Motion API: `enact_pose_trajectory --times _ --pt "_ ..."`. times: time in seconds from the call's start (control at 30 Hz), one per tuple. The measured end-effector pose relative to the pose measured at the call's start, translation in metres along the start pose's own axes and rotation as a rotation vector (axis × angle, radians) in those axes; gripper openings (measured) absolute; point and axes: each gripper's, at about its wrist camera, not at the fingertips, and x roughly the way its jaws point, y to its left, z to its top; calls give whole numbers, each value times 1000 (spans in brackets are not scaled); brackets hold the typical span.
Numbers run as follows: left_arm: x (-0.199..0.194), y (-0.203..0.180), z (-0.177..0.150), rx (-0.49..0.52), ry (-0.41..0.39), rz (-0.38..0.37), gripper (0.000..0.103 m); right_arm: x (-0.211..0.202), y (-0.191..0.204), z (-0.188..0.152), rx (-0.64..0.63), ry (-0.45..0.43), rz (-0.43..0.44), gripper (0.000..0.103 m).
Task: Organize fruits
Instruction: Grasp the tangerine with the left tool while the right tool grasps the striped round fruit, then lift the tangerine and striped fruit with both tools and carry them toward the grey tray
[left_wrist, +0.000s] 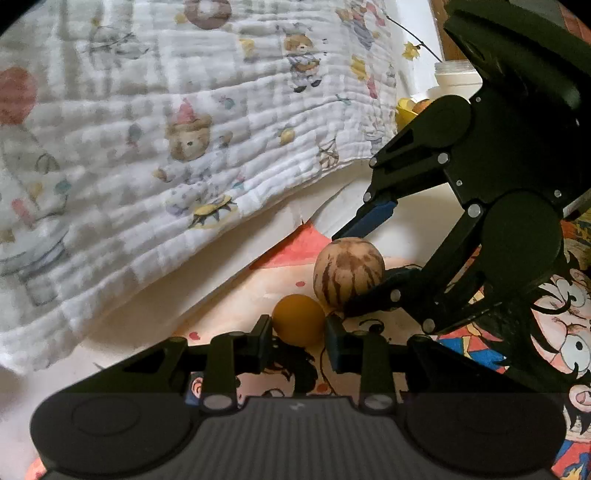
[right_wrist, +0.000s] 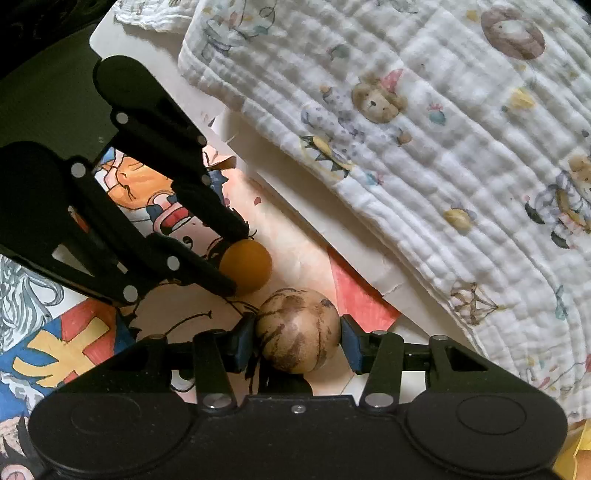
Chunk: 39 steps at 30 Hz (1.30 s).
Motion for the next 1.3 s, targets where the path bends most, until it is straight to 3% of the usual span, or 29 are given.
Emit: enact_pose_trajectory --times 1.3 --pt "38 -12 30 -29 -19 -47 35 -27 12 -25 28 64 -72 51"
